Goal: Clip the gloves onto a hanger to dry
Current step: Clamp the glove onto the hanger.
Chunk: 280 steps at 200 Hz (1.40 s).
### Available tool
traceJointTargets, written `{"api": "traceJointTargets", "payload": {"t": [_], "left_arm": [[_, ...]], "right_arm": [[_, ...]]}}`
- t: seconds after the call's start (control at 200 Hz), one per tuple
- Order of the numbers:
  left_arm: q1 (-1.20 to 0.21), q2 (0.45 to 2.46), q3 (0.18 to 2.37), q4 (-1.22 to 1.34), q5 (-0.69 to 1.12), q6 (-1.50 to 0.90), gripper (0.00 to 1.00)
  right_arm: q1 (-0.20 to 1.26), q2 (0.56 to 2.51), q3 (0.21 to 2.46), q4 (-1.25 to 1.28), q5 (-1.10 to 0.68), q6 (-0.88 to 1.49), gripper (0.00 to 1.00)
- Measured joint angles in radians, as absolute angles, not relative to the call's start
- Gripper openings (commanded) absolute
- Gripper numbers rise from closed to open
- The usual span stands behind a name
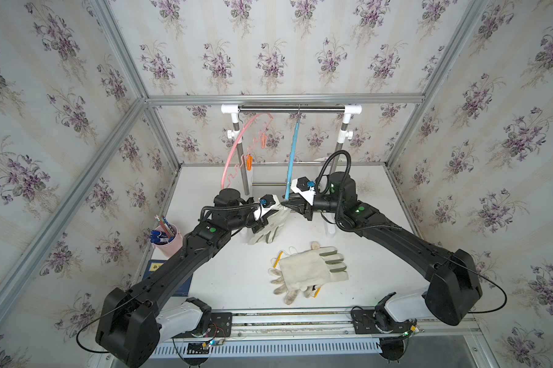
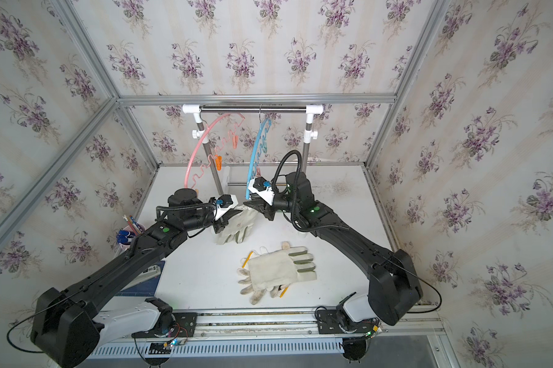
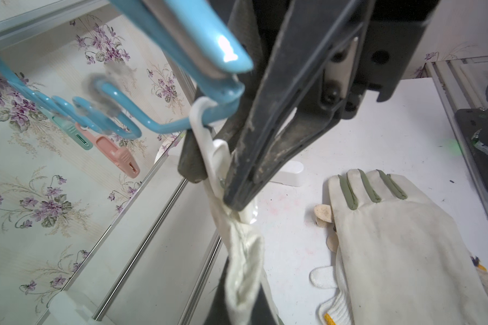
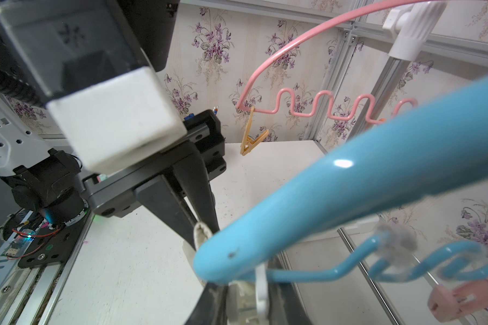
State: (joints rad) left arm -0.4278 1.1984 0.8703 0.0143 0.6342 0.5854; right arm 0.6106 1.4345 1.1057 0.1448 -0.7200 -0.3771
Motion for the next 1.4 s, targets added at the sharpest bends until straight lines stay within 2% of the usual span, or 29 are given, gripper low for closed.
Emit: {"api": "traceJointTargets", "payload": {"t": [0.31,0.654,1.399], "left_arm": [[-0.428,1.216,0.874,-0.02,0.697,0.588,0.0],[-0.428,1.177,0.875,-0.163,0.71,0.73,0.0],[-0.428,1.184,0.904,-0.125,0.732,0.744,0.0]], "right_arm": [[0.61,1.409,1.071,0.188,-0.718,-0.388,0.23],[0.604,1.41,1.081,0.191,-0.735,-0.389,0.23],[0.602,1.415,1.062,0.22,-0.771,-0.377,0.23]]}}
